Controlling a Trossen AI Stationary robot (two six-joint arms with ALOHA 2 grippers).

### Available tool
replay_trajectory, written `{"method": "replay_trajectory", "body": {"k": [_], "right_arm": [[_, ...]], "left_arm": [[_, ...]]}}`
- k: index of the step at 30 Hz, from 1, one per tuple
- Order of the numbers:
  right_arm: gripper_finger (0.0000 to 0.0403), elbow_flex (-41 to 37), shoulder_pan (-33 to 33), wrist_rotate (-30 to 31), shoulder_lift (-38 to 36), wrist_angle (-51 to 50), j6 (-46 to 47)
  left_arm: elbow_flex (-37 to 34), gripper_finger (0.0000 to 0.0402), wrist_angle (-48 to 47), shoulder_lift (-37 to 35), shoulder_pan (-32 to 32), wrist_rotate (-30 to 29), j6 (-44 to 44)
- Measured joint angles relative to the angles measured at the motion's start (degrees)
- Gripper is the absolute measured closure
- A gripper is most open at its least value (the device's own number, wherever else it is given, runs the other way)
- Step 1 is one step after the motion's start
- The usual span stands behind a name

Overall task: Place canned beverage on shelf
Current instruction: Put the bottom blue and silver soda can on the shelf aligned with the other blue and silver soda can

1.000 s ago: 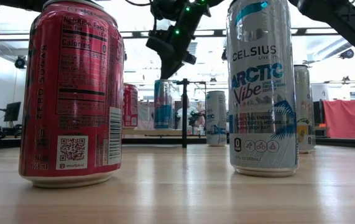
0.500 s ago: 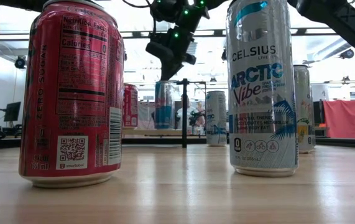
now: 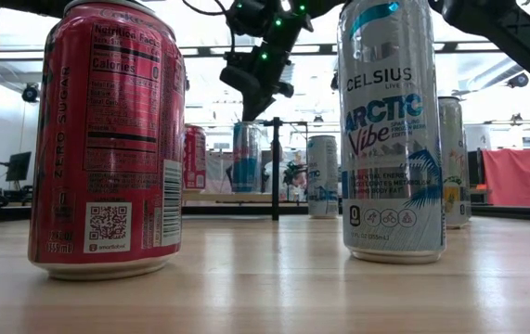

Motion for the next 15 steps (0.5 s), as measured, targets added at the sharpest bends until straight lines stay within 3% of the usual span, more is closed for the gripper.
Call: {"method": "replay_trajectory", "body": {"k": [15], "right_arm": [[0.0394,0.0,-1.0,0.0,0.0,1.8,-1.9]], "left_arm": [[0.0,0.0041,0.0,0.0,0.0,0.0,0.0]]}}
